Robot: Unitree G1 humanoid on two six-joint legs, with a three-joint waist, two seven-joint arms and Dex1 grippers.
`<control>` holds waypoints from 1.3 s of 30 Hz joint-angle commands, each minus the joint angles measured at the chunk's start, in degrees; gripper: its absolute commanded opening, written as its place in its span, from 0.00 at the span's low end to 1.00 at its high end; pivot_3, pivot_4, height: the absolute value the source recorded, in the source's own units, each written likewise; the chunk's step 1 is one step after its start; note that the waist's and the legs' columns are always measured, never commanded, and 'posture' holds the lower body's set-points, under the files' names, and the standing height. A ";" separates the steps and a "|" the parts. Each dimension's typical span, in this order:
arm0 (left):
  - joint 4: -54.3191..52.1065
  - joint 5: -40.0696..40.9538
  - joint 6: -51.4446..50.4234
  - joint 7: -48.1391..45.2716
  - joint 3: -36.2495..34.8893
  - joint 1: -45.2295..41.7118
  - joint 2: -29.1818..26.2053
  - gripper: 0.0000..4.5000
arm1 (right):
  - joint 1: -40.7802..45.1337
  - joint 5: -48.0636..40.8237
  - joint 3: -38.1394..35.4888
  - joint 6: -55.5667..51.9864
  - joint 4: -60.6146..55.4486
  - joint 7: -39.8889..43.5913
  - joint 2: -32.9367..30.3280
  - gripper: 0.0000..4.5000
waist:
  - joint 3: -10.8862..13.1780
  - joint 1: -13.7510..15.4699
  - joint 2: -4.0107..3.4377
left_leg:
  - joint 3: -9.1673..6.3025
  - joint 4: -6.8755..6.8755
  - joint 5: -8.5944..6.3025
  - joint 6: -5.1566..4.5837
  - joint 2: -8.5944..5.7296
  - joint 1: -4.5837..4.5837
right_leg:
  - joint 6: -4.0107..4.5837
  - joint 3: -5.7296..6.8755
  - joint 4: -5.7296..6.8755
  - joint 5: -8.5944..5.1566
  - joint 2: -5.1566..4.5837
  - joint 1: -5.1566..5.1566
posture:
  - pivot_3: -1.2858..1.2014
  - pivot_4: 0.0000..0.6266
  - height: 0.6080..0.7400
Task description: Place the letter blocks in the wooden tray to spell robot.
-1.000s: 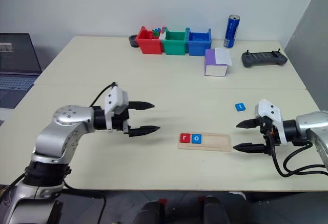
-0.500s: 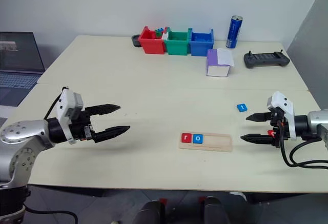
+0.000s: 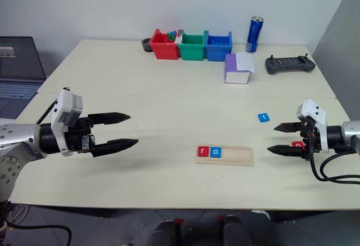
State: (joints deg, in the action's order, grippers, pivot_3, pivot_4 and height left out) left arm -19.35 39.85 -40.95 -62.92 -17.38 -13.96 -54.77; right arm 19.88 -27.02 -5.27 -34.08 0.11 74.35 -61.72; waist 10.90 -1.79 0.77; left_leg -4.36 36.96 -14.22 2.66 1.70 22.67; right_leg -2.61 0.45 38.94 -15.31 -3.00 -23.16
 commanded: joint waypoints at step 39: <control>0.84 1.91 1.41 -1.93 3.71 -3.31 0.02 1.00 | -5.67 1.33 -13.06 -12.08 2.02 -26.23 5.55 1.00 | 0.00 0.00 0.00 | 0.01 -0.02 0.00 -0.01 0.00 0.01 | 0.27 -0.02 0.00 0.15 0.01 -0.01 | 0.52 0.24 1.00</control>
State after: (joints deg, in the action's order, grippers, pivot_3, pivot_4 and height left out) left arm -18.02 41.35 -40.65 -63.99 -13.52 -16.48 -54.22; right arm 14.01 -25.85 -16.86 -45.57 3.93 49.27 -55.61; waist 10.90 -1.79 0.77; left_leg -4.35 36.94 -14.22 2.65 1.69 22.69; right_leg -2.34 0.43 38.94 -15.16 -2.99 -23.18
